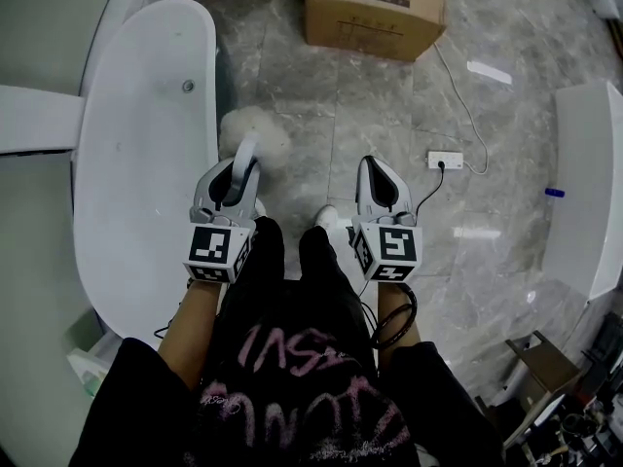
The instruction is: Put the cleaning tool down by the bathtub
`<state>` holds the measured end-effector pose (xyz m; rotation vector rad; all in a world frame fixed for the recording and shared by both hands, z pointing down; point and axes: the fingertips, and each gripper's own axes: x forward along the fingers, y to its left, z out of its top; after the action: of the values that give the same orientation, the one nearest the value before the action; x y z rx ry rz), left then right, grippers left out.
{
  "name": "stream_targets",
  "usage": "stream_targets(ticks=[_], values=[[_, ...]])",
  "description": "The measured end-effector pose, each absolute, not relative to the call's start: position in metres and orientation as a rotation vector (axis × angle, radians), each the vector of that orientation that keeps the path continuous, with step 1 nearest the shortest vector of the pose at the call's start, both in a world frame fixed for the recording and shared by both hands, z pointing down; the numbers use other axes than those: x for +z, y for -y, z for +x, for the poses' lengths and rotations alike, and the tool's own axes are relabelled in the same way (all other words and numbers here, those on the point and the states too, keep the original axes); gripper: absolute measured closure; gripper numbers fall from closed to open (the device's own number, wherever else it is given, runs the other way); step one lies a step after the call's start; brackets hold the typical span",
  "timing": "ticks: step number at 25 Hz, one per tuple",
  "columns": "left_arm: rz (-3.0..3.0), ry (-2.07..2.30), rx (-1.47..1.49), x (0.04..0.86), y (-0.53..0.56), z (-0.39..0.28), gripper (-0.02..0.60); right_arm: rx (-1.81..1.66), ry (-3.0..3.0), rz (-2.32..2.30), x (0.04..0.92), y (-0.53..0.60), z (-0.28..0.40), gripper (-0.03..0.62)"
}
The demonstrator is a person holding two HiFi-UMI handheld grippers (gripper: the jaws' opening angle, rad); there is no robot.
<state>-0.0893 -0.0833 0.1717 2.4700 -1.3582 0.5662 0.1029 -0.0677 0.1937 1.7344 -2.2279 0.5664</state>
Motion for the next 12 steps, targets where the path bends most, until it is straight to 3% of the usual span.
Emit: stream_targets(ticks=[12], values=[[2.456,1.305,0.609,0.202,0.088,-0.088,0.500,0.595,2.217,1.757,0.210,0.075,0.100,0.571]])
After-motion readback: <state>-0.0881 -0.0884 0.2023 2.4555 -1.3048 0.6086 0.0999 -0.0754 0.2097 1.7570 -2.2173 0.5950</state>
